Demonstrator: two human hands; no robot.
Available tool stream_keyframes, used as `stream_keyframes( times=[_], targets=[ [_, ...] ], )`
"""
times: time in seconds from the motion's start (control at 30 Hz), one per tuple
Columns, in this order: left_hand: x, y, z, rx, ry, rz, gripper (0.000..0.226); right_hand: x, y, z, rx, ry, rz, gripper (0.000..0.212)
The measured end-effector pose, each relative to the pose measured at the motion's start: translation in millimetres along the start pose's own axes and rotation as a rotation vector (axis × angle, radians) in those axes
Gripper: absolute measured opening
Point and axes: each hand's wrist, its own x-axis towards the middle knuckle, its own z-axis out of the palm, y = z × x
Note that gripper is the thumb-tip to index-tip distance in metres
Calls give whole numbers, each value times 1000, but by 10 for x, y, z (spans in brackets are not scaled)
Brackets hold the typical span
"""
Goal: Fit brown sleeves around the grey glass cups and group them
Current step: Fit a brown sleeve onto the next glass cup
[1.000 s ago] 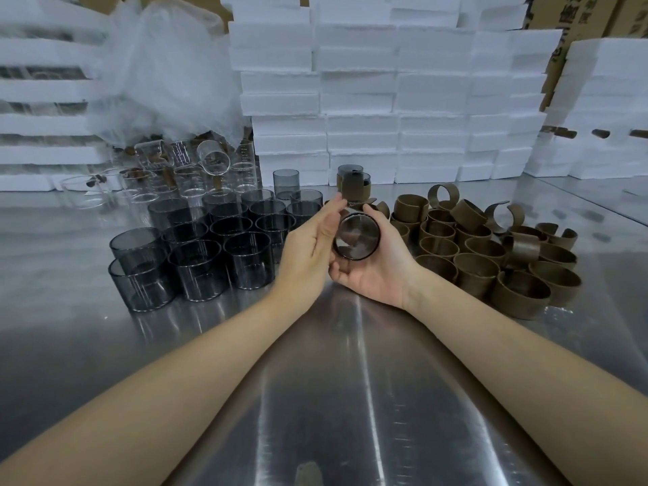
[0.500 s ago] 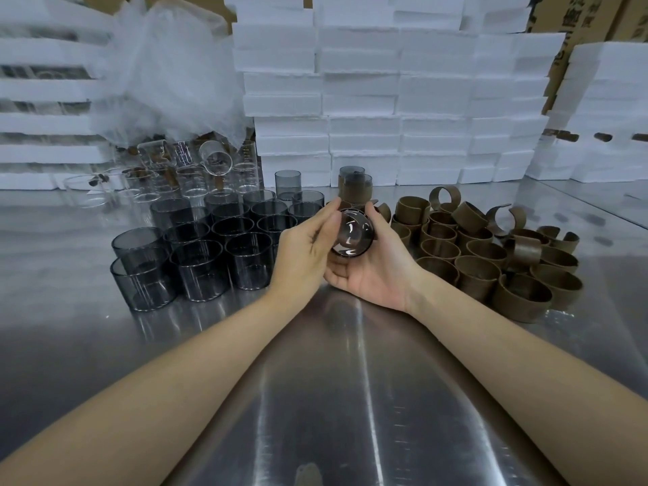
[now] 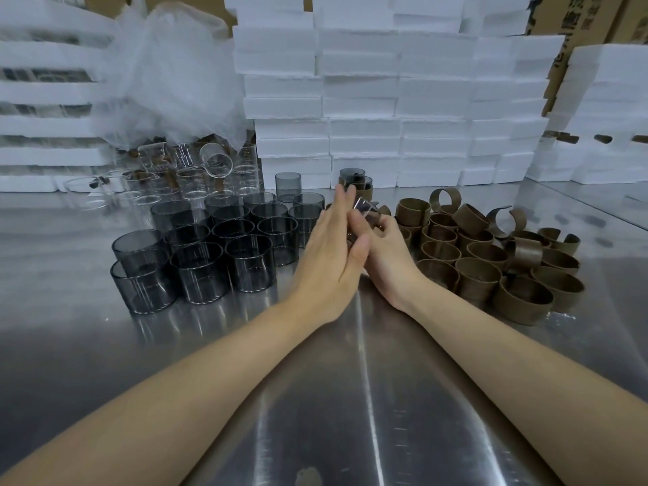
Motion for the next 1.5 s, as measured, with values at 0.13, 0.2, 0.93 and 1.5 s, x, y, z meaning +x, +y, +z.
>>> stream_keyframes(
  times=[0.13,0.2,0.93,1.5],
  targets=[
    [-16,-56,-15,-2,8,-90,63,-4,39,27,-115,6,-51,47],
    [-22,-61,-17,-58,43,-157,67,-9,54,41,-135,-3,-91,45],
    [77,-218,-35,-629,9,-493,65,-121,-117,165,225,-14,64,43],
    [50,-94,-40,-254,15,-505,49,-167,23,191,-627,175,-272,39]
  ],
)
